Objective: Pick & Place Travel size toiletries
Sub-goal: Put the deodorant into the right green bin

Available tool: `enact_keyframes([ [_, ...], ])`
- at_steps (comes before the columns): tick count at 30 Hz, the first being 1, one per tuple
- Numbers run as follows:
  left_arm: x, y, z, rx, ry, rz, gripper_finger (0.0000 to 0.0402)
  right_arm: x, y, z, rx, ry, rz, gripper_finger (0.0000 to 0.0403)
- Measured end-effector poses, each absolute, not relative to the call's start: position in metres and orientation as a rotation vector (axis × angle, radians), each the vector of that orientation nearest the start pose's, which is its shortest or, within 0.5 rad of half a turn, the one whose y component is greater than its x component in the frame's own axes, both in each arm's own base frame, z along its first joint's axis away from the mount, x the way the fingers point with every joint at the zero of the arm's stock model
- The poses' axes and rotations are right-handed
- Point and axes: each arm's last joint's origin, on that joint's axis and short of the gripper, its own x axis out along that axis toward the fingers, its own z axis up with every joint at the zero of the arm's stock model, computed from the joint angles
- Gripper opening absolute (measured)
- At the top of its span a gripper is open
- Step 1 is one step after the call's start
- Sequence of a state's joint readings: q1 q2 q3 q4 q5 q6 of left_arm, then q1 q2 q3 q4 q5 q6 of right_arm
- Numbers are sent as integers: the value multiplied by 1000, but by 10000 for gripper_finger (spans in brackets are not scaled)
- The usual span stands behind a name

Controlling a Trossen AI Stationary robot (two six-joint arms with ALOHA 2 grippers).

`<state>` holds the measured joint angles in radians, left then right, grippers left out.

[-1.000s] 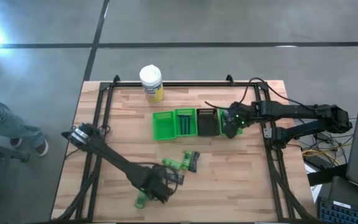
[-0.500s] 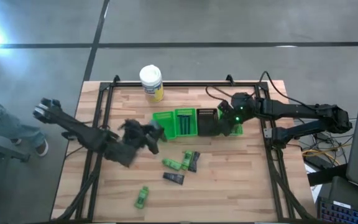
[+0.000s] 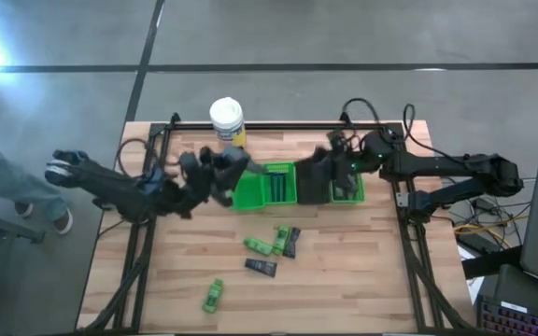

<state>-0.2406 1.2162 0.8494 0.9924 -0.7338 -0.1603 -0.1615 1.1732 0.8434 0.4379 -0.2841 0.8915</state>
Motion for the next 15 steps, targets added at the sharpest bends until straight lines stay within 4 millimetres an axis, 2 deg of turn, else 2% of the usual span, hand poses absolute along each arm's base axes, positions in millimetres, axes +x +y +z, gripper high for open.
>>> enact_keyframes([
  [4,263,-15,372,-645,-679,446,215,262,-28,341,455,-112,-76,254],
  [8,277,2,378,-733,-719,468,215,263,-21,349,128,-79,-232,245],
  [15,302,17,390,-728,-692,385,213,263,-21,363,5,-83,-336,242],
])
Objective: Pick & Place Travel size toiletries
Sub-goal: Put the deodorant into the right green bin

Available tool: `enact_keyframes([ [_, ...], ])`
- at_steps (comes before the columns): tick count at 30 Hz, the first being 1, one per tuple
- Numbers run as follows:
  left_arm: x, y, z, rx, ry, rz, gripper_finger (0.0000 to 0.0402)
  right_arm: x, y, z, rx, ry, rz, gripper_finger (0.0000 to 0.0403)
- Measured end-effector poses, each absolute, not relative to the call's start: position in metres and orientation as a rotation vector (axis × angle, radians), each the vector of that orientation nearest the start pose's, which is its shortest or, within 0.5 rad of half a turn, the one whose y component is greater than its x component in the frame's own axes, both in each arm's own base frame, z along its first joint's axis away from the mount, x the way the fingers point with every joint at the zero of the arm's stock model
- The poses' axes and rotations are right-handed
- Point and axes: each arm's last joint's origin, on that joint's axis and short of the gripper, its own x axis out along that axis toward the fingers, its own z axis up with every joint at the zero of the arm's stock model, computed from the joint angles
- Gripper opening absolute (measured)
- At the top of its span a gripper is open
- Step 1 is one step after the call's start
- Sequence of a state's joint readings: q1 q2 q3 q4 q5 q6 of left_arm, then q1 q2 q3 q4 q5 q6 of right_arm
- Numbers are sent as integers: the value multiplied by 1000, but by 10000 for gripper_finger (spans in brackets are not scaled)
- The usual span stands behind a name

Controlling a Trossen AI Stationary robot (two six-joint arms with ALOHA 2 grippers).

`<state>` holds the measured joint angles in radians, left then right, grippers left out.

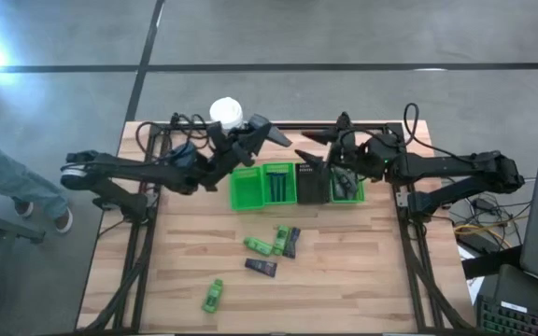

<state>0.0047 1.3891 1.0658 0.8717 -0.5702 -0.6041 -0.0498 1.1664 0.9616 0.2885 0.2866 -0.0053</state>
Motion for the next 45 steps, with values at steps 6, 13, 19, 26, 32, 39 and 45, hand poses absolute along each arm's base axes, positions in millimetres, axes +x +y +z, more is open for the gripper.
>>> enact_keyframes([
  [6,323,26,391,-708,-674,387,213,262,-22,366,-98,-71,-377,261],
  [13,339,36,394,-712,-678,343,213,262,-22,365,-95,-67,-380,279],
  [19,351,37,385,-731,-626,348,213,262,-23,366,-98,-68,-399,286],
  [26,355,37,381,-759,-621,343,213,262,-24,361,-138,-25,-401,254],
  [32,356,37,379,-767,-604,349,213,262,-24,359,-151,-4,-399,208],
  [39,357,36,376,-771,-575,356,213,262,-27,358,-152,3,-407,179],
  [45,358,35,375,-767,-563,363,214,262,-27,357,-139,5,-407,150],
])
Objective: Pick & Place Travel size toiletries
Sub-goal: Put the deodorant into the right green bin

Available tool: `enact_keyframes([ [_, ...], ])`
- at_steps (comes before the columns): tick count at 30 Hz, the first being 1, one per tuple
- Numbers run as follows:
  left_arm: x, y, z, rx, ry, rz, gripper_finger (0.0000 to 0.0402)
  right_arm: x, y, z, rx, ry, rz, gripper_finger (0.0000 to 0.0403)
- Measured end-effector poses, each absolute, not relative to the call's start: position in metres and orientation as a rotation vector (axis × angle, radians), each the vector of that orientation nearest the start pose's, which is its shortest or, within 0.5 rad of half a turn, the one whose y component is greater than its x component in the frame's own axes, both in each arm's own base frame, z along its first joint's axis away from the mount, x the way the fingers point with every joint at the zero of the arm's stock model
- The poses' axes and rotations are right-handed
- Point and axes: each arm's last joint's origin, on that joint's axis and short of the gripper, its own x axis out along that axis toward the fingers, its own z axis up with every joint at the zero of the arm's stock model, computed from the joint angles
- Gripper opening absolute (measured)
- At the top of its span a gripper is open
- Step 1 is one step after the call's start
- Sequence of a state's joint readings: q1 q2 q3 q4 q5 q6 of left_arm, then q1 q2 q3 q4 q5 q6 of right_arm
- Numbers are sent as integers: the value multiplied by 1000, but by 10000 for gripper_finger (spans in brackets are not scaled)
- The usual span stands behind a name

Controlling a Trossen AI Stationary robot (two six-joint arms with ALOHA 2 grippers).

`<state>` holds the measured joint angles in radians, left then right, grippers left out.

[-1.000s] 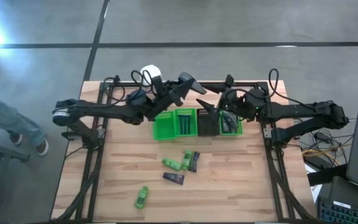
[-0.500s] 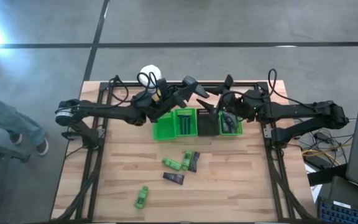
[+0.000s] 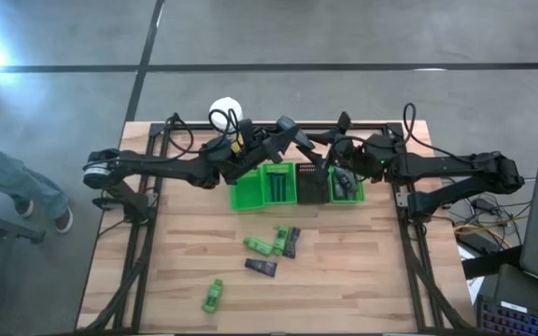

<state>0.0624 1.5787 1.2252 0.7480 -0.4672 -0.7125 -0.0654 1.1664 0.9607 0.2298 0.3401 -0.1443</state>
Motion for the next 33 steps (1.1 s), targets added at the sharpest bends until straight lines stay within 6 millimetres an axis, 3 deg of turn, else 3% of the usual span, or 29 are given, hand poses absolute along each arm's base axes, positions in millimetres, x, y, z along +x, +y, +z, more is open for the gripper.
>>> enact_keyframes([
  [7,358,35,373,-764,-537,384,219,262,-27,354,-119,33,-415,108],
  [13,360,34,369,-737,-488,401,226,261,-29,349,-52,74,-476,105],
  [23,362,30,353,-670,-284,442,303,251,-40,337,96,172,-690,99],
  [27,356,27,350,-622,-178,478,317,230,-40,322,218,340,-756,99],
  [33,335,24,349,-563,21,537,317,177,-33,290,498,634,-946,99],
])
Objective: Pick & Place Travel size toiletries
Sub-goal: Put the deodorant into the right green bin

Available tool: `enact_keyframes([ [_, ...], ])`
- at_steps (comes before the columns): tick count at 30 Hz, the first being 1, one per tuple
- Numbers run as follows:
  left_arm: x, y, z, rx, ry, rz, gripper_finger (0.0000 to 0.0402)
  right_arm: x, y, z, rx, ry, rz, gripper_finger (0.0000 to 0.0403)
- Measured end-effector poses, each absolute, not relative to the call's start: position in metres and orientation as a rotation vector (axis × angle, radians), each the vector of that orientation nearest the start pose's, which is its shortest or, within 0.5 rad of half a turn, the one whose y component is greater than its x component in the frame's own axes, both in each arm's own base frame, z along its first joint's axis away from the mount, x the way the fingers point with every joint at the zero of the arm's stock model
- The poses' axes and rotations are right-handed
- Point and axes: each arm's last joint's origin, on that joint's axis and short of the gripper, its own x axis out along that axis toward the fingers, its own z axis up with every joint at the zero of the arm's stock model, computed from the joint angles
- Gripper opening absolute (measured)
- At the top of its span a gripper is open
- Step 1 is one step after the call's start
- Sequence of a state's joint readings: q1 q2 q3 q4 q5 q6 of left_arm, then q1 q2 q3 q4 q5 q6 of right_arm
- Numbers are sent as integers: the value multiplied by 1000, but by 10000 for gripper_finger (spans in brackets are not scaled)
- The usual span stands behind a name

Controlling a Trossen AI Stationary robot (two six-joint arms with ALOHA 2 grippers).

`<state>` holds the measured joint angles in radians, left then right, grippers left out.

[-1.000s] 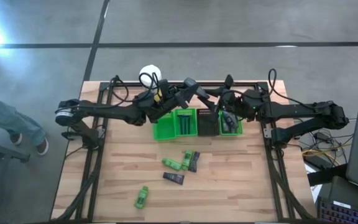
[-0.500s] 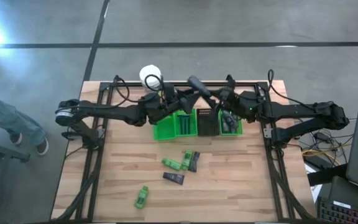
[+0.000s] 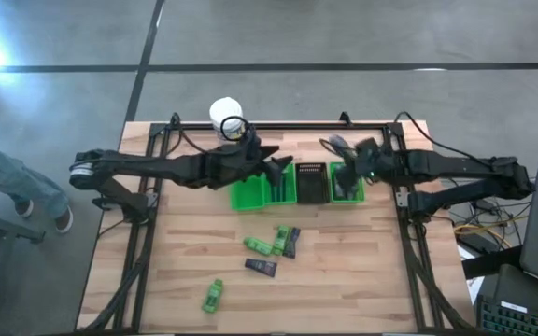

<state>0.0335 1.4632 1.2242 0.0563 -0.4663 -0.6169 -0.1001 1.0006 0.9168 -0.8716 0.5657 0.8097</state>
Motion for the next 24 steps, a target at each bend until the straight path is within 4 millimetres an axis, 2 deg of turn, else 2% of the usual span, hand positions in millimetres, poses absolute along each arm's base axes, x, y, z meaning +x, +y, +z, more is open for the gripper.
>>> enact_keyframes([
  [3,329,25,348,-517,84,559,317,159,-29,270,662,708,-938,99],
  [5,327,24,347,-493,112,563,316,154,-26,254,771,728,-885,99],
  [9,326,24,346,-461,133,562,316,156,-21,222,950,685,-791,99],
  [14,326,24,344,-444,158,568,316,159,-19,201,1047,621,-838,97],
  [18,325,23,341,-440,188,568,315,158,-19,198,1012,616,-899,97],
  [24,324,22,340,-438,202,569,314,155,-19,208,976,642,-941,94],
])
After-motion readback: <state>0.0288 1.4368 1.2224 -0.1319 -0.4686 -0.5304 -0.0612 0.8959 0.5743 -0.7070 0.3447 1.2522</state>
